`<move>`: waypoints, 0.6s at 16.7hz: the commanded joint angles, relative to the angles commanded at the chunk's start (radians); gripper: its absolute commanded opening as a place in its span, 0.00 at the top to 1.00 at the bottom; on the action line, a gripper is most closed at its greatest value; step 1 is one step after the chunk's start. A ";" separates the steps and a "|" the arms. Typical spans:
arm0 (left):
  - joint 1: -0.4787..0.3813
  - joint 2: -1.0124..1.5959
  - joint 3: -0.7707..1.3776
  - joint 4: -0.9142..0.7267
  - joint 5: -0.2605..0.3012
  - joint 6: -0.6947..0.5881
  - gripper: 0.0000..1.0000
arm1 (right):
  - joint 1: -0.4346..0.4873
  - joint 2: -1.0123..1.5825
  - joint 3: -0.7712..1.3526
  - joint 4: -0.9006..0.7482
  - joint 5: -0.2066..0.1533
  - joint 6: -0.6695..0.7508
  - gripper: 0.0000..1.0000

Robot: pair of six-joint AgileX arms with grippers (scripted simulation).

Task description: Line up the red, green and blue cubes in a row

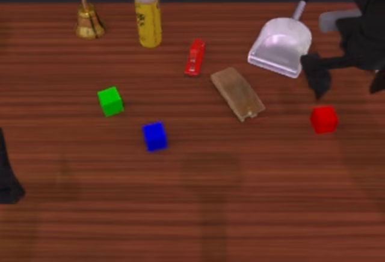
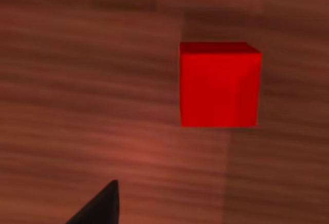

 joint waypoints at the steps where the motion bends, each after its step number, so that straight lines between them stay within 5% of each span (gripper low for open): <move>1: 0.000 0.000 0.000 0.000 0.000 0.000 0.00 | 0.005 0.053 0.047 -0.026 -0.001 0.003 0.00; 10: 0.000 0.000 0.000 0.000 0.000 0.000 0.00 | 0.011 0.157 0.147 -0.077 -0.003 0.008 0.00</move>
